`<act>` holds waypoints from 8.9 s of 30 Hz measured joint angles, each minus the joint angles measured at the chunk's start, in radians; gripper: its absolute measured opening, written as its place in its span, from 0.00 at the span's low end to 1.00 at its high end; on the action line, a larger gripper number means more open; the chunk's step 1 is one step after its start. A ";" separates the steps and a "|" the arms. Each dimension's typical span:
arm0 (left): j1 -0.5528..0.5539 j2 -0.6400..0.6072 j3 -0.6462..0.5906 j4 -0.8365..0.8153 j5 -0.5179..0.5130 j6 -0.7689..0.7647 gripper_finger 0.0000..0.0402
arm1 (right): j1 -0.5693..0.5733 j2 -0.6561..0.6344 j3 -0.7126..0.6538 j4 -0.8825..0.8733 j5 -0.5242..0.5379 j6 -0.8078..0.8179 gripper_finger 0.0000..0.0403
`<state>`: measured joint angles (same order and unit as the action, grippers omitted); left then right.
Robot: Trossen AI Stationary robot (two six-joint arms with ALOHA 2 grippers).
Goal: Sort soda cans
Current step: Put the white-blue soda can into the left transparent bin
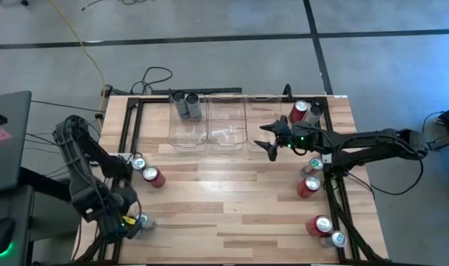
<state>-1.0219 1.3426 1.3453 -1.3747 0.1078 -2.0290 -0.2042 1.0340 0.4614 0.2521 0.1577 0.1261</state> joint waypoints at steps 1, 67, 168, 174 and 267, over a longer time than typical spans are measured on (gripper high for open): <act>-0.005 0.000 0.000 0.006 -0.012 -0.013 0.73 | -0.003 0.000 0.000 0.002 0.000 0.000 0.87; 0.025 0.055 0.070 -0.033 0.062 0.103 0.64 | -0.039 0.000 0.000 -0.043 0.000 0.004 0.87; 1.568 0.418 0.280 -0.042 -0.300 1.773 0.70 | -0.039 0.002 0.000 -0.086 0.000 -0.004 0.87; 1.568 0.418 0.278 -0.040 -0.311 1.776 0.75 | -0.039 0.002 0.000 -0.085 0.000 -0.004 0.87; 1.613 0.036 -0.170 0.534 -0.479 1.713 0.70 | -0.039 0.002 0.000 -0.091 0.000 0.005 0.87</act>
<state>0.5907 1.3788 1.1751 -0.8409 -0.3714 -0.3160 -0.2428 1.0361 0.4618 0.1615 0.1581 0.1310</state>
